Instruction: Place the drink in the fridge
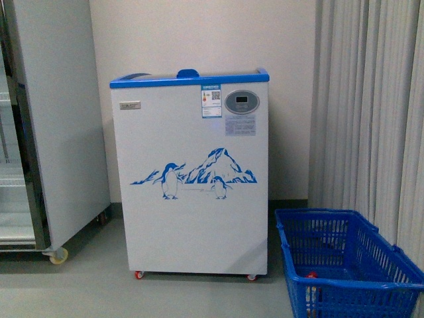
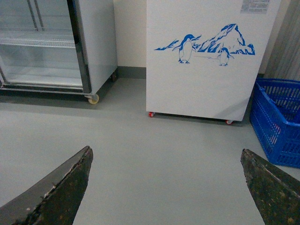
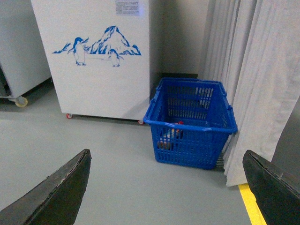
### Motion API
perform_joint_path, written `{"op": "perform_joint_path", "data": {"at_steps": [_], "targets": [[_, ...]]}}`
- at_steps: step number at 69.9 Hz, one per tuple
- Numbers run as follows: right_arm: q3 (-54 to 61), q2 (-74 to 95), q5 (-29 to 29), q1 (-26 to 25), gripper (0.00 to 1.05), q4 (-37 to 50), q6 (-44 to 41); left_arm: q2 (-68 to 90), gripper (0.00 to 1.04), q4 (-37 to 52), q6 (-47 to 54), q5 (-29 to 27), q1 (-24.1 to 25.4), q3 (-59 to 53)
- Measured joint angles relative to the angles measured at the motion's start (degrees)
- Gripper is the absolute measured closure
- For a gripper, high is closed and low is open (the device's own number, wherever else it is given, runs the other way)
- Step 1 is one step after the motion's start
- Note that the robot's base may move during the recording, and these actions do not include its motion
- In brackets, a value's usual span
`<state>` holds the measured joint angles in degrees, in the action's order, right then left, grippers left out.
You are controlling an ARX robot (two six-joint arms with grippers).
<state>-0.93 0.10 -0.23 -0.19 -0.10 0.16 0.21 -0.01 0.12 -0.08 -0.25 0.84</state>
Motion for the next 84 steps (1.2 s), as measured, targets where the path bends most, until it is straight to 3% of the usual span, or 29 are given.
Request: {"op": "perform_joint_path", "data": {"at_steps": [84], "targets": [[0.0, 0.0, 0.04, 0.02, 0.08, 0.0, 0.0, 0.0, 0.08, 0.0, 0.0, 0.11, 0.02, 0.0]]}}
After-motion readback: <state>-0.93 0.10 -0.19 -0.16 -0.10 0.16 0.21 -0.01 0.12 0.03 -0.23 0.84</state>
